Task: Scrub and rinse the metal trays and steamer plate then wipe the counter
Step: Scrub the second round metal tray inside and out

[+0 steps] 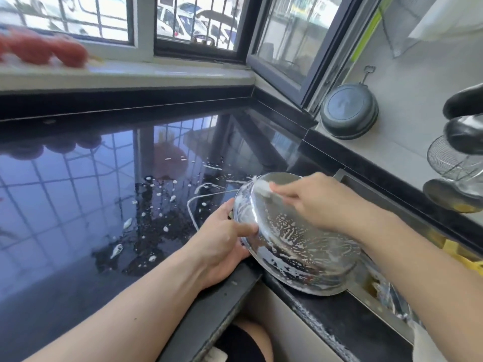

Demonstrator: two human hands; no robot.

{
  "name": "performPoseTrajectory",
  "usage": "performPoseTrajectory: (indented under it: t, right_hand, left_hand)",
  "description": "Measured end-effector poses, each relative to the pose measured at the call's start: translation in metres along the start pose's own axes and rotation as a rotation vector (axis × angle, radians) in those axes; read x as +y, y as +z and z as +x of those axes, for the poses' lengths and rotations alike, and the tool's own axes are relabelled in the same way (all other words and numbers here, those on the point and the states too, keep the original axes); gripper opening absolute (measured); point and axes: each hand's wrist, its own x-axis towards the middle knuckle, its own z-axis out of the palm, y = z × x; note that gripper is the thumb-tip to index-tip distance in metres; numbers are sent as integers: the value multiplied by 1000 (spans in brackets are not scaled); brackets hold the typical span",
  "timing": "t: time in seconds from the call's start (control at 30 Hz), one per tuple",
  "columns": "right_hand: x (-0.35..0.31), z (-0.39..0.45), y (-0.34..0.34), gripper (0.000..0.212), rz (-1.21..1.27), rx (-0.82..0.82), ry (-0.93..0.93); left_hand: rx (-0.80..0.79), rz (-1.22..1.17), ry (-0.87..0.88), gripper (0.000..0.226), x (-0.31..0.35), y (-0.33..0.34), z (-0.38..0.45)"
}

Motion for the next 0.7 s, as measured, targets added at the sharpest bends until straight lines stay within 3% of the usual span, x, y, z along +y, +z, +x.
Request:
performPoseTrajectory:
  t: [0.1,0.27,0.43,0.5,0.6,0.7]
  right_hand:
    - [14,29,3,40,8,-8,100]
    - [-7,10,-5,37,225,-113,-93]
    - [28,50,-12,36,0,-55,207]
    - [25,50,-10,35,5,-63,188]
    - [11,38,-14,33,208,-117,59]
    - [33,47,-18,30,103,-94,165]
  left_hand:
    - [9,-15,-1,53,1,0,0]
    - [8,5,25,52,0,-1,1]
    - [20,59,27,48,-1,2,1]
    - [24,57,18,48,0,3,1]
    - [42,36,10,50,1,5,1]
    - [61,37,4,53,1,6,2]
